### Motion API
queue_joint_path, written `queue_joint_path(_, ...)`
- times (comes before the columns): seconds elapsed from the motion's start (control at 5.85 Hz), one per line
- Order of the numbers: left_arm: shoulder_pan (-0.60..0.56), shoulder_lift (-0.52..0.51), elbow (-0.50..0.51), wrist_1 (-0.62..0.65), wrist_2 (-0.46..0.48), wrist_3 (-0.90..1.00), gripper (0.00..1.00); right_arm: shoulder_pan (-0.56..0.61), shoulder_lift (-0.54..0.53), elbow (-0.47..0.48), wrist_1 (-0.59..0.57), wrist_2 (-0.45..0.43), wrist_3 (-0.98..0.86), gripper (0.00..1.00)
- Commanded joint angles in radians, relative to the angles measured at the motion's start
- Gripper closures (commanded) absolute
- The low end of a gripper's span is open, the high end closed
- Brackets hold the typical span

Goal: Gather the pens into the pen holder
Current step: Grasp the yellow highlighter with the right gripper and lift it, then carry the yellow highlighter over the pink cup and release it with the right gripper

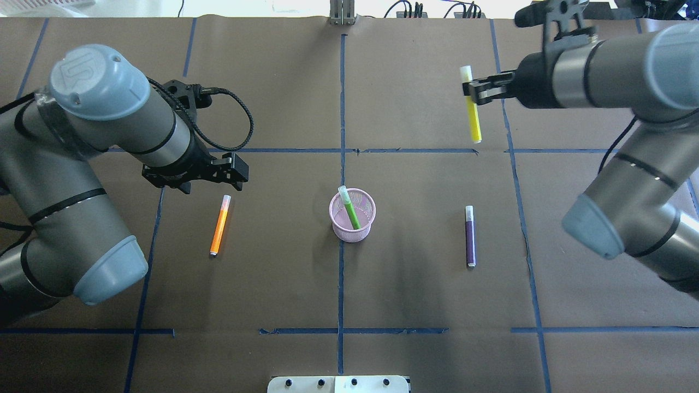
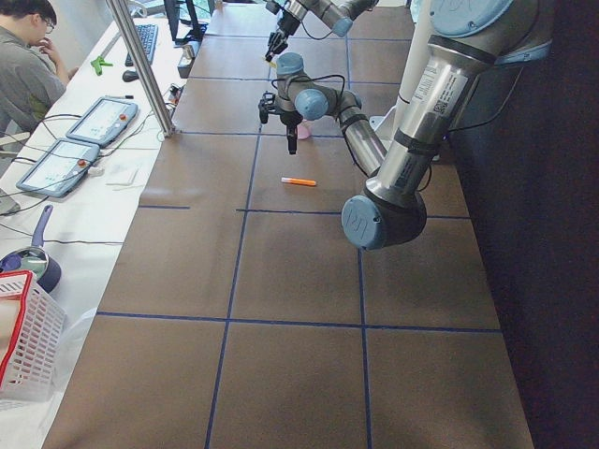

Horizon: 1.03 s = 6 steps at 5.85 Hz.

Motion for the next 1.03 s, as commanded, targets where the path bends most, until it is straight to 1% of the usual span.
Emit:
queue_joint_path(0.0, -0.003, 0.002, 0.004, 0.002, -0.006, -0.002, 0.0, -0.203, 0.039, -0.037, -0.002, -0.296, 0.036, 1.0)
queue_joint_path(0.17, -0.002, 0.002, 0.007, 0.002, -0.006, -0.002, 0.0, -0.231, 0.1, -0.123, 0.0, -0.349, 0.085, 1.0)
queue_joint_path(0.34, 0.0, 0.002, 0.009, 0.001, -0.006, -0.002, 0.0, -0.273, 0.102, -0.125, 0.001, -0.41, 0.099, 1.0)
queue_joint_path(0.51, 0.0, 0.002, 0.013, 0.001, -0.005, -0.002, 0.0, -0.29, 0.102, -0.124, 0.001, -0.42, 0.101, 1.0)
queue_joint_path(0.86, 0.002, 0.001, 0.016, 0.001, -0.005, -0.002, 0.0, -0.346, 0.09, -0.128, 0.003, -0.478, 0.101, 1.0)
